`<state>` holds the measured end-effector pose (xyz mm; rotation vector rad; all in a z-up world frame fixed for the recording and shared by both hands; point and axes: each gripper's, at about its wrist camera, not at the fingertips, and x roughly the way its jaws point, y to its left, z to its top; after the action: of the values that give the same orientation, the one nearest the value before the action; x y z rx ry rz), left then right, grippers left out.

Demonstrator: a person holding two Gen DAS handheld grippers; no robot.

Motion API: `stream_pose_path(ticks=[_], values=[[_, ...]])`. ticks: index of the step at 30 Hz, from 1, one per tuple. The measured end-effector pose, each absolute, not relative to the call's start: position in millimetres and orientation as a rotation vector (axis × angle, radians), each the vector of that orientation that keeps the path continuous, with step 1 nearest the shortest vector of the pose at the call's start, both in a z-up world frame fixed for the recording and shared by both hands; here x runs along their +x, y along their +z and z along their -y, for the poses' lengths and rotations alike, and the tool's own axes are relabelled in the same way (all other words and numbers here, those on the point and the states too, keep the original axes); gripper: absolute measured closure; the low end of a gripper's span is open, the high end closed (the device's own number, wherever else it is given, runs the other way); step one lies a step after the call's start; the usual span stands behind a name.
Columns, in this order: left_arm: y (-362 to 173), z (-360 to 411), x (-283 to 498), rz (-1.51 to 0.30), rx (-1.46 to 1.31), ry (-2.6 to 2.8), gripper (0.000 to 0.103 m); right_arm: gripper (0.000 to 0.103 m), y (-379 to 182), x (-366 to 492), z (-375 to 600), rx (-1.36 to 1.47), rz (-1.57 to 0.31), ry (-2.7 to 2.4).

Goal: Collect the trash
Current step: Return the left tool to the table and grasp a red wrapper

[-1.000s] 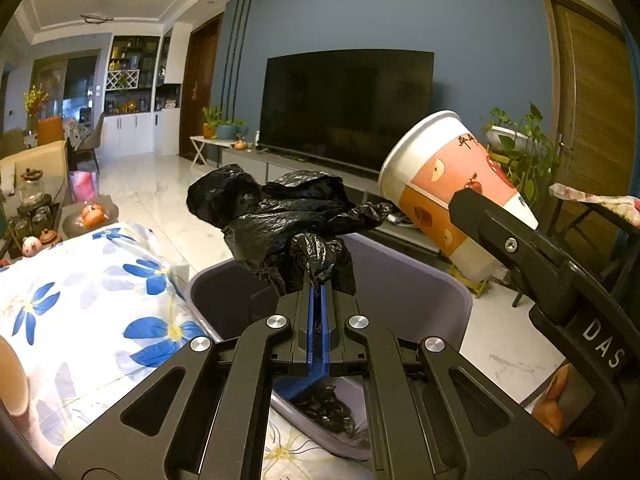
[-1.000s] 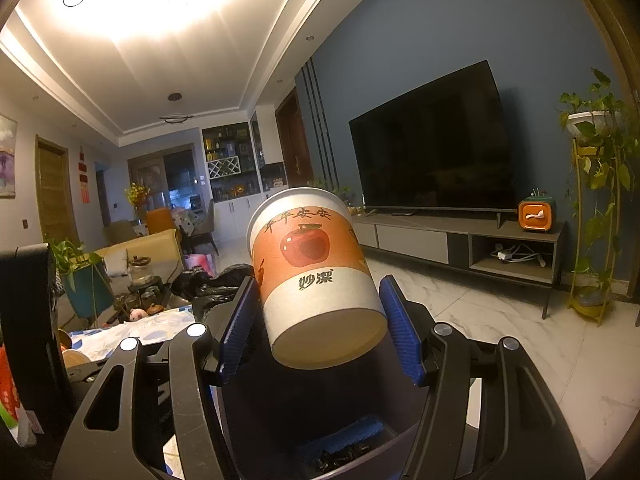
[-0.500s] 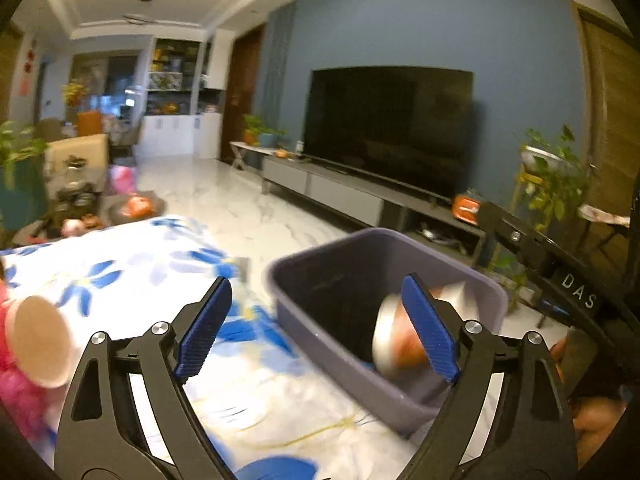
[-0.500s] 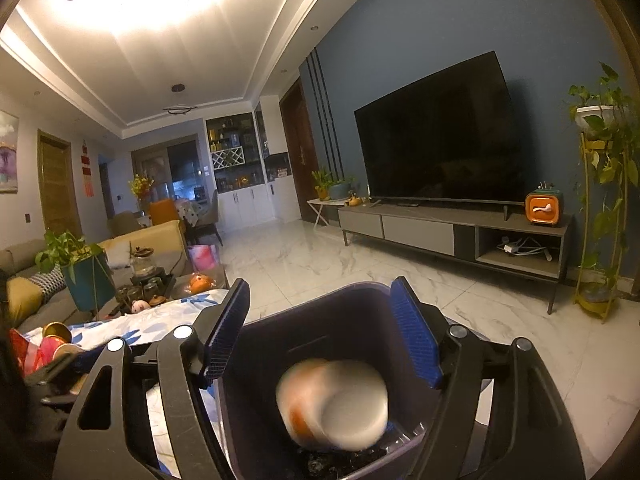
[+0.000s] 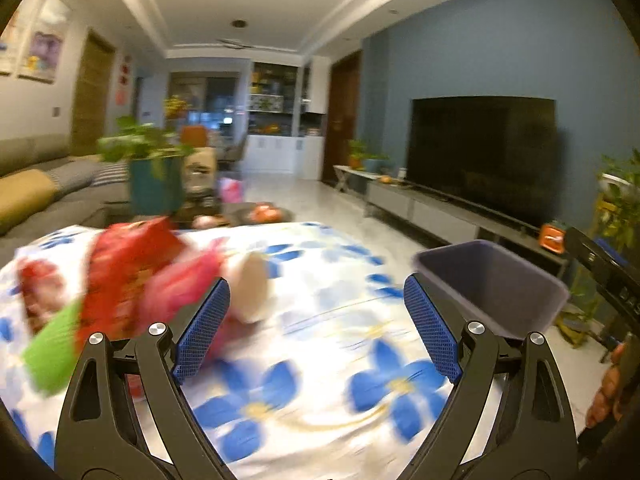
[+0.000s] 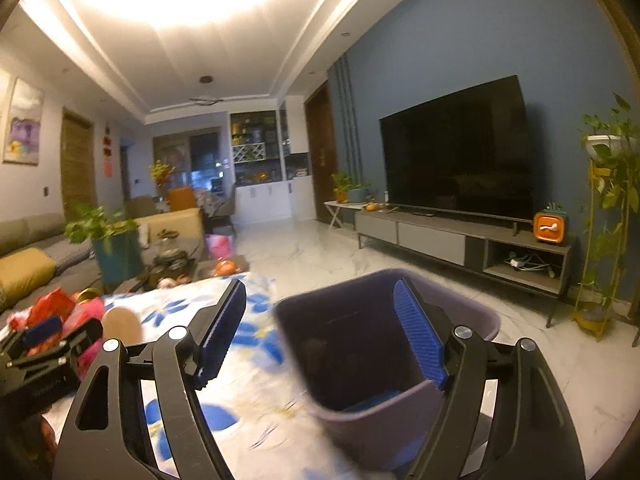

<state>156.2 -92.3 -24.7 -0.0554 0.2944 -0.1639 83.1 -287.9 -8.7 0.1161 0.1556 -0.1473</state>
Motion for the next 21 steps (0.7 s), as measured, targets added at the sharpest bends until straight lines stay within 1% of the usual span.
stream_pose_path(ticks=[9,16,18,19,20,21], values=[[-29.6,2.5,116.7,-0.298,-0.105,0.05,0.016,0.027,-17.9,74.2,215.6,0.09,-0.213,0.015],[-36.2,-33.1,110.6,-0.309,-0.135,0.067,0.017,0.027,-23.4,74.5,165.7,0.032,-0.228,0.105],[-37.5,-32.7,117.8,-0.311,-0.125,0.05,0.021,0.027,-25.1,74.9,160.1,0.025,-0.231,0.115],[-38.2,-30.6,122.3,-0.313,-0.115,0.04,0.026,0.027,-26.6,75.2,157.5,0.027,-0.235,0.123],[-39.5,-26.8,127.8,-0.322,-0.105,0.031,0.034,0.027,-27.1,77.1,156.2,0.033,-0.24,0.131],[-41.2,-24.3,134.0,-0.339,-0.098,0.019,0.039,0.027,-27.2,79.1,155.7,0.036,-0.243,0.136]])
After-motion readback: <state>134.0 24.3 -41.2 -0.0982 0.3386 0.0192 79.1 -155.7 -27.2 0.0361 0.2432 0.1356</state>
